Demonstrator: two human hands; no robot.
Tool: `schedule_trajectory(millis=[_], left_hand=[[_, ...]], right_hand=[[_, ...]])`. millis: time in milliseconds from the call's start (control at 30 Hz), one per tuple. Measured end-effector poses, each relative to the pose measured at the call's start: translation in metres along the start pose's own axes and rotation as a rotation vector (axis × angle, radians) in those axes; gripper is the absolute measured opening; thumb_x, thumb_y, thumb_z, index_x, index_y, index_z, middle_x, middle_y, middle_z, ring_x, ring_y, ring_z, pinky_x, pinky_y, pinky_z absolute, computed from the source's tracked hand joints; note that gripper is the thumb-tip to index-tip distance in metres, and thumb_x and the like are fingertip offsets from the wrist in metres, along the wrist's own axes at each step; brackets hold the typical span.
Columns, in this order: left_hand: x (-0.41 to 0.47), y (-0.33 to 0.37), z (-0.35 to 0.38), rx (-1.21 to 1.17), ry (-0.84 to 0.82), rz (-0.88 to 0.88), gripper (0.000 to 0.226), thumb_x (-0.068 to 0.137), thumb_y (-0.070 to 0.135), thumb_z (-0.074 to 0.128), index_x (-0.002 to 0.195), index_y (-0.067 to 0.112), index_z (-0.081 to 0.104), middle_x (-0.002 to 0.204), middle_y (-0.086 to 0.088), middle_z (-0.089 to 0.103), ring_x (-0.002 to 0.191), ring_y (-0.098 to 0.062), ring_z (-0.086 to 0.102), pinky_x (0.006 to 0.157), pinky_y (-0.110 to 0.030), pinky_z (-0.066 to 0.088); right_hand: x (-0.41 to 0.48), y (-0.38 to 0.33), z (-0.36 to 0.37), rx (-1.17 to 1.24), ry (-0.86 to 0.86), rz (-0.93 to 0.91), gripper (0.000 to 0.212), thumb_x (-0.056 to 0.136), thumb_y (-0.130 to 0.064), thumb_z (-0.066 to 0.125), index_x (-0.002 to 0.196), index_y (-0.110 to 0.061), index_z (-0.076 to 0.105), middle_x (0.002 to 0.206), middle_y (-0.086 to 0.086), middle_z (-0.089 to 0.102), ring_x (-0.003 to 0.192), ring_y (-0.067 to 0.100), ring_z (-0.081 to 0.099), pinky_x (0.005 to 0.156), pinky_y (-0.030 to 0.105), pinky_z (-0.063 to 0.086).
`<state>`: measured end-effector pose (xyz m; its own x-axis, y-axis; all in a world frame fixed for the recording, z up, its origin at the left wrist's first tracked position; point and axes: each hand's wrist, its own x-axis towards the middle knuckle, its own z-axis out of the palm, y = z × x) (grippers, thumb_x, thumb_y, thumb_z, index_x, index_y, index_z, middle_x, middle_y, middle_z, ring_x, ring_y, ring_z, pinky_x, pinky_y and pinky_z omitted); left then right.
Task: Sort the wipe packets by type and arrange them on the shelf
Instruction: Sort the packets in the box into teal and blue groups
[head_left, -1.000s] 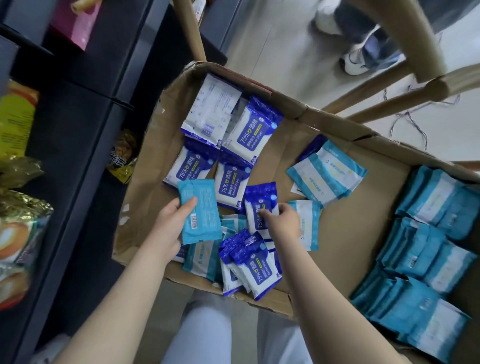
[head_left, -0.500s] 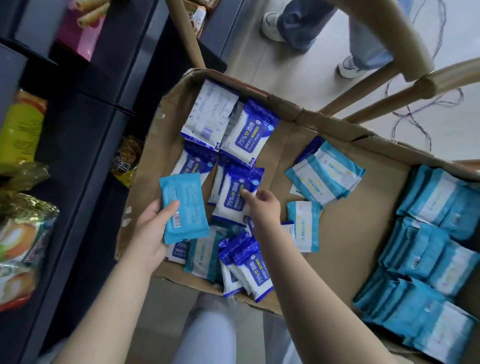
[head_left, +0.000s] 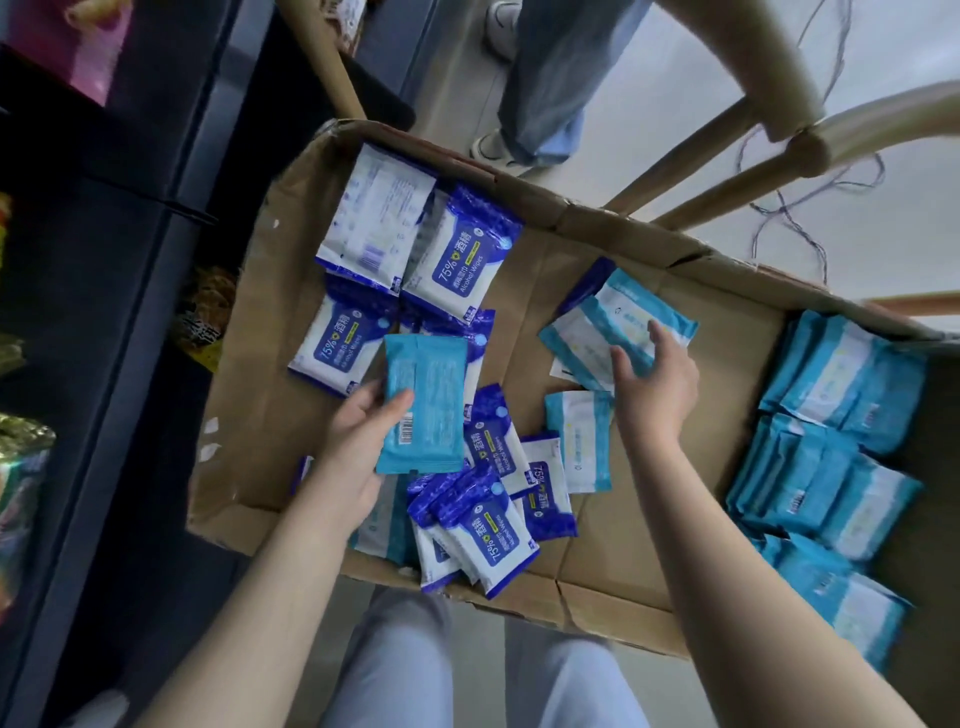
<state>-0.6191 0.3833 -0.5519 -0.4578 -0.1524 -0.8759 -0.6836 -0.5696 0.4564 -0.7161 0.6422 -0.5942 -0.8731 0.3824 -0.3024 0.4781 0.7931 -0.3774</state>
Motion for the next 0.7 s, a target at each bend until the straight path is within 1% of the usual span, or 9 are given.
schedule_trajectory(millis=[67,133,233,267,333,467,500,600,700], left_hand=[[0.002,-0.004,0.018,0.011,-0.030,-0.019,0.024,0.094,0.013,0.060,0.116,0.019,0.064,0.106,-0.006,0.075,0.096,-0.022,0.073,0.072,-0.038,0.059],[0.005,-0.008,0.036,0.023,-0.045,-0.031,0.022,0.095,0.012,0.059,0.114,0.020,0.065,0.104,-0.006,0.075,0.093,-0.022,0.073,0.072,-0.038,0.060],[0.008,-0.014,0.061,0.069,-0.041,-0.041,0.026,0.094,0.013,0.061,0.119,0.020,0.063,0.110,-0.008,0.074,0.099,-0.024,0.072,0.080,-0.043,0.058],[0.009,-0.017,0.068,0.076,-0.042,-0.041,0.027,0.095,0.013,0.061,0.121,0.019,0.063,0.111,-0.008,0.073,0.100,-0.025,0.071,0.081,-0.043,0.058],[0.009,-0.023,0.085,0.075,-0.044,-0.048,0.026,0.095,0.014,0.060,0.121,0.020,0.063,0.109,-0.006,0.074,0.099,-0.023,0.072,0.079,-0.042,0.058],[0.009,-0.041,0.130,0.084,-0.063,-0.057,0.019,0.096,0.013,0.059,0.113,0.019,0.065,0.105,-0.007,0.075,0.091,-0.021,0.073,0.074,-0.038,0.058],[0.010,-0.047,0.144,0.082,-0.077,-0.060,0.018,0.096,0.011,0.059,0.112,0.018,0.064,0.105,-0.009,0.074,0.089,-0.020,0.074,0.073,-0.038,0.059],[0.013,-0.070,0.200,0.072,-0.148,-0.077,0.018,0.098,0.008,0.055,0.112,0.015,0.063,0.106,-0.007,0.074,0.089,-0.018,0.073,0.075,-0.037,0.059],[0.016,-0.092,0.267,0.102,-0.229,-0.071,0.020,0.099,0.005,0.051,0.116,0.013,0.061,0.107,-0.004,0.071,0.090,-0.014,0.071,0.078,-0.033,0.059]], right_hand=[[0.009,0.006,-0.003,-0.097,-0.041,-0.041,0.045,0.090,-0.035,0.068,0.132,-0.022,0.059,0.128,0.001,0.064,0.122,0.026,0.051,0.103,0.042,0.037],[0.011,0.008,-0.003,-0.142,-0.061,-0.059,0.039,0.089,-0.037,0.069,0.125,-0.025,0.062,0.122,0.000,0.065,0.119,0.026,0.050,0.103,0.043,0.034],[0.015,0.011,0.000,-0.166,-0.139,-0.058,0.031,0.090,-0.036,0.068,0.118,-0.024,0.065,0.117,0.001,0.063,0.113,0.025,0.051,0.100,0.043,0.036],[0.016,0.014,0.000,-0.131,-0.172,-0.054,0.028,0.090,-0.035,0.068,0.116,-0.022,0.066,0.116,0.001,0.063,0.110,0.024,0.053,0.098,0.043,0.040],[0.019,0.021,-0.003,0.058,-0.194,-0.005,0.024,0.090,-0.030,0.069,0.111,-0.019,0.067,0.113,0.001,0.063,0.105,0.021,0.058,0.093,0.043,0.049],[0.025,0.049,-0.042,0.421,-0.066,0.160,0.013,0.093,-0.023,0.067,0.105,-0.020,0.064,0.103,-0.005,0.065,0.097,0.013,0.061,0.086,0.030,0.051],[0.029,0.058,-0.057,0.489,-0.021,0.196,0.014,0.094,-0.023,0.067,0.107,-0.019,0.063,0.102,-0.005,0.064,0.096,0.011,0.060,0.087,0.027,0.050],[0.049,0.103,-0.103,0.606,0.121,0.320,0.029,0.094,-0.024,0.067,0.119,-0.011,0.063,0.103,-0.004,0.060,0.100,0.010,0.057,0.091,0.020,0.044],[0.075,0.156,-0.145,0.693,0.236,0.413,0.034,0.093,-0.024,0.068,0.123,-0.008,0.061,0.110,0.004,0.063,0.104,0.013,0.061,0.091,0.021,0.049]])
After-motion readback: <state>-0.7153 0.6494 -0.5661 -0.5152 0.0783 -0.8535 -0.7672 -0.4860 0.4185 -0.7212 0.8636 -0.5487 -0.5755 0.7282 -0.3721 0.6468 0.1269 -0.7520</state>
